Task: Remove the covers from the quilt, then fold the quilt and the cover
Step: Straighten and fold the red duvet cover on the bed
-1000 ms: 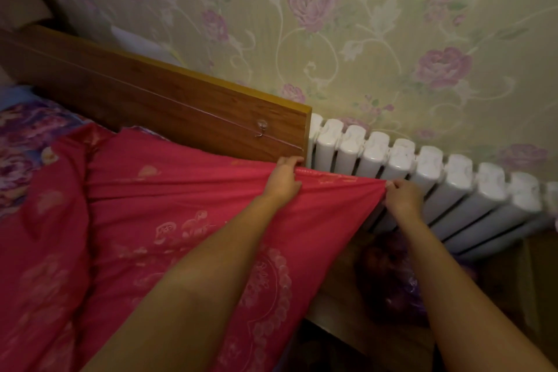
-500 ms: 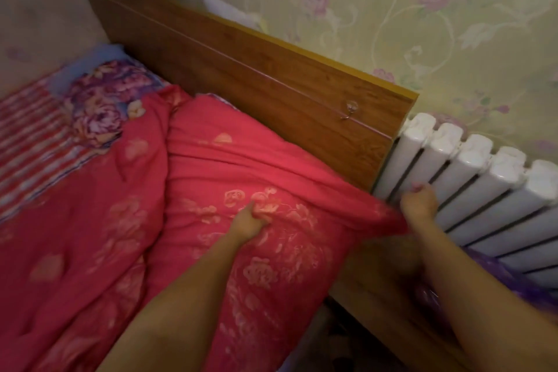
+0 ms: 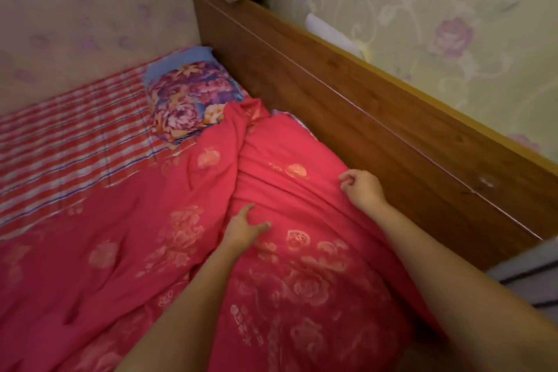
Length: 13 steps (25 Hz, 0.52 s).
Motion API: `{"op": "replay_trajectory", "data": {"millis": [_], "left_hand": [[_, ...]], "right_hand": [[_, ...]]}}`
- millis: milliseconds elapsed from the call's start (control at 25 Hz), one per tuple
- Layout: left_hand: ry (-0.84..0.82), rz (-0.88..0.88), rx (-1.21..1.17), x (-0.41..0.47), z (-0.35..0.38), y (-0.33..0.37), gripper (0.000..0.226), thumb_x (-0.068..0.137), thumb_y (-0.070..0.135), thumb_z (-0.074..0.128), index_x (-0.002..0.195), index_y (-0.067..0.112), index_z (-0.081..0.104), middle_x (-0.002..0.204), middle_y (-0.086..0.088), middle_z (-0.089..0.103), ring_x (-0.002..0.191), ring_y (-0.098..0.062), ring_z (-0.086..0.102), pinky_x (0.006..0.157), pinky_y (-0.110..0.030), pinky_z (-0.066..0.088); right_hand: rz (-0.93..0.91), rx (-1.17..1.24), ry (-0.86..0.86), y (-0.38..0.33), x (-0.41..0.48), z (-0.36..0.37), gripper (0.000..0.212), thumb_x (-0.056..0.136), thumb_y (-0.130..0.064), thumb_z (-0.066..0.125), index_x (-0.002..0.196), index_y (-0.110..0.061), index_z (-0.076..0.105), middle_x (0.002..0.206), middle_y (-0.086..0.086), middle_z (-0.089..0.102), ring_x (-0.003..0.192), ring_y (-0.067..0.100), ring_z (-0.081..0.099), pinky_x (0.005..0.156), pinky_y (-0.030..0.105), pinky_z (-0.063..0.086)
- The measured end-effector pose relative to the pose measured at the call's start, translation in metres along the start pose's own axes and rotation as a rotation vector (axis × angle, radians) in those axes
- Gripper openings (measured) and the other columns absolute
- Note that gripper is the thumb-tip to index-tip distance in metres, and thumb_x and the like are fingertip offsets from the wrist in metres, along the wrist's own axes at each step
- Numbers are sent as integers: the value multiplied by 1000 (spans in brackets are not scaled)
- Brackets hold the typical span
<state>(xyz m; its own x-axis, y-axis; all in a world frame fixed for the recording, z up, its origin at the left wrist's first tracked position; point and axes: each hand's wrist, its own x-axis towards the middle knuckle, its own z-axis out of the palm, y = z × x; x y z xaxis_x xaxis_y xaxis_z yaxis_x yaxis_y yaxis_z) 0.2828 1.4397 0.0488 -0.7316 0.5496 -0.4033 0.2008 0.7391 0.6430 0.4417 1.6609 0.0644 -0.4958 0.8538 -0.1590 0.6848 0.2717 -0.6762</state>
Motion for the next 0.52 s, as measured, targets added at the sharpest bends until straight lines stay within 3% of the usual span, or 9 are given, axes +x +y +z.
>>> {"op": "replay_trajectory", "data": {"millis": [80,240,320,400,520], "left_hand": [[-50,-51,-45,21,7,-8,80,75,29,78,144,20,37,136,-14,51,121,-24,52,99,-29,41],[-49,-61,-54,68,32,-19,84,75,29,78,146,22,34,149,-13,36,136,-21,37,110,-26,29],[-25,-36,23,83,39,-16,87,75,33,76,148,23,29,155,-12,21,142,-24,26,115,-30,23],[15,-21,120,92,44,-3,92,76,40,73,150,26,19,158,-10,9,145,-27,16,117,-38,19],[150,49,252,103,49,35,97,80,44,68,151,29,3,159,-6,-7,146,-28,0,117,-47,10]], "right_hand": [[-6,-75,-42,-16,42,25,22,85,-10,61,105,-11,68,107,10,69,105,27,62,90,30,46],[48,-206,-165,-30,117,81,48,78,-34,74,115,-7,61,117,14,64,110,30,59,90,33,45],[13,-349,-254,-33,136,91,35,79,-30,73,105,-8,67,112,14,67,104,29,62,84,32,48],[-68,-472,-198,-40,151,77,21,85,-20,64,101,-7,69,106,17,68,100,32,64,80,34,51],[-183,-612,60,-57,183,28,25,89,-3,44,104,-4,64,106,20,65,100,37,63,79,38,51]]}}
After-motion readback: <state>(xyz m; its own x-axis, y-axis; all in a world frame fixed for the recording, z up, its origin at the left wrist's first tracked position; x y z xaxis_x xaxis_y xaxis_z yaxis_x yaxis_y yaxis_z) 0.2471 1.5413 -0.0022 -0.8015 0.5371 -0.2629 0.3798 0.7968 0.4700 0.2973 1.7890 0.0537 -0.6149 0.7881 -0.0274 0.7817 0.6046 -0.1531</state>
